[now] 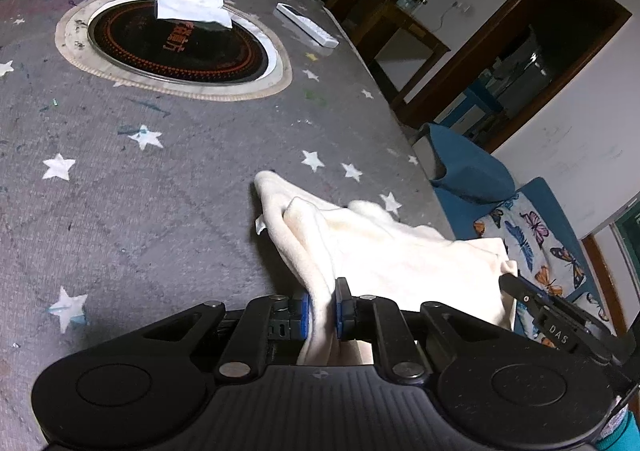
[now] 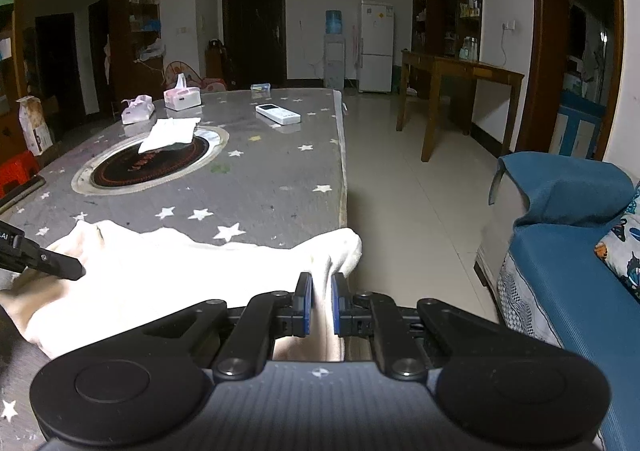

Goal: Fold clothes

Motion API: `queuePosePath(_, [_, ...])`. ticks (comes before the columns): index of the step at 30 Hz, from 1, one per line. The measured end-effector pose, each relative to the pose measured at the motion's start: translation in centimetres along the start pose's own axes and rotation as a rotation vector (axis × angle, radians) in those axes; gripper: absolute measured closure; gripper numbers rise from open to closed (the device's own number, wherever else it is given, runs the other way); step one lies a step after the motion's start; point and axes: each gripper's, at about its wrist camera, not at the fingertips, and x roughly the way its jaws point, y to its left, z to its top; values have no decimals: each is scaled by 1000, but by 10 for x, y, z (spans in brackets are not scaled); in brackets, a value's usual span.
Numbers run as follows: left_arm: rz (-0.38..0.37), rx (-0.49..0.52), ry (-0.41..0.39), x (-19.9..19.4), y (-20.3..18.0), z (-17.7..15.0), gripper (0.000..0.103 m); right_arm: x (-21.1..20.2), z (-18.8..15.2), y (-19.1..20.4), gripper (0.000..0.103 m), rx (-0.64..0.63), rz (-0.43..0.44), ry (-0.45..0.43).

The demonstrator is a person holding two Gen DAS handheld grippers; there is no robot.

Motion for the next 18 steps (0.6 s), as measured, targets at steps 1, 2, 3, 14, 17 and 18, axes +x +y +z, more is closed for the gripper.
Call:
queuePosePath(1, [3,5,1,1,0,-1,89,1,-1,0,94,0,-2,3])
queuePosePath(2, [6,10,1,1,0,-1,89,3,-1,-1,94,1,-5,6])
queuePosePath(3, [8,14,2,2,0,-1,89,4,-3,-2,94,0,-8,10])
queuePosePath(14, [67,109,-15,-1,-9,-5,79,6,-6,1,88,-28,-43,10])
queuePosePath(17, [84,141,-23,-2,-13,-7,74,-1,-5,4,86,-28,-38,-4])
queuePosePath(18, [88,146,-25,-3,-13,-8,72,-3,-5,6,81,-29,-33,-6])
